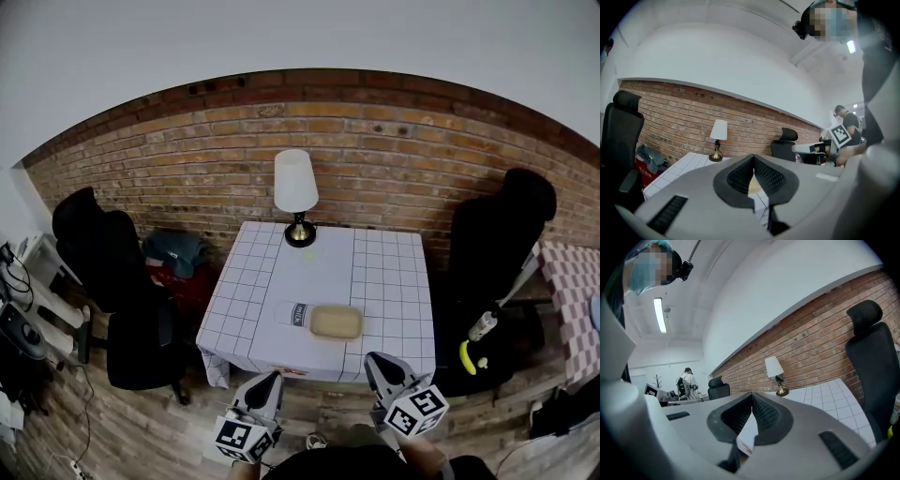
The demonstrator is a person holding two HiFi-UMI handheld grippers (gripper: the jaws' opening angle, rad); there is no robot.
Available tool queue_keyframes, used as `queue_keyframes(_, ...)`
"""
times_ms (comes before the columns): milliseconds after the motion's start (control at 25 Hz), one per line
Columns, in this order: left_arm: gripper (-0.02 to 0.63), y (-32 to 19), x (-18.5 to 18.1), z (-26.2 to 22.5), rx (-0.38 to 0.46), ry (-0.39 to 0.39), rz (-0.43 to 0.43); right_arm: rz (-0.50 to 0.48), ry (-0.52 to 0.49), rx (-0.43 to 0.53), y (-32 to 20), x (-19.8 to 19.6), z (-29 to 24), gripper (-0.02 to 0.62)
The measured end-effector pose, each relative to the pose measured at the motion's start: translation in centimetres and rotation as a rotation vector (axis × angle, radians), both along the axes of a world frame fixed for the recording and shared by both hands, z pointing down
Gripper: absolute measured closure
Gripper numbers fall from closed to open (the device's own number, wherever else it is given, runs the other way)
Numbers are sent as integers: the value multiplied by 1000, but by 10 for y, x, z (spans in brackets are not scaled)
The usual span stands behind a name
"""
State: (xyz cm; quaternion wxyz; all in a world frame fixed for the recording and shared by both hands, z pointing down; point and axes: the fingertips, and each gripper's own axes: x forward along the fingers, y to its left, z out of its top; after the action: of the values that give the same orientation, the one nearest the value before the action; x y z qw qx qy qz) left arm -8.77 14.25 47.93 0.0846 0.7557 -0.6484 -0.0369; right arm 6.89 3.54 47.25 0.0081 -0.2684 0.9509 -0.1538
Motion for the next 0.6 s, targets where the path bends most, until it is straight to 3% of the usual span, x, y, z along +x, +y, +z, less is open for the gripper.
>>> queue_keyframes(240,595,-10,-4,11,-10,55,27,34,23,-19,-6,-1,6,591)
queue_keyframes(600,595,-52,-13,7,-21,17,39,34,6,-29,-51,-12,5,592)
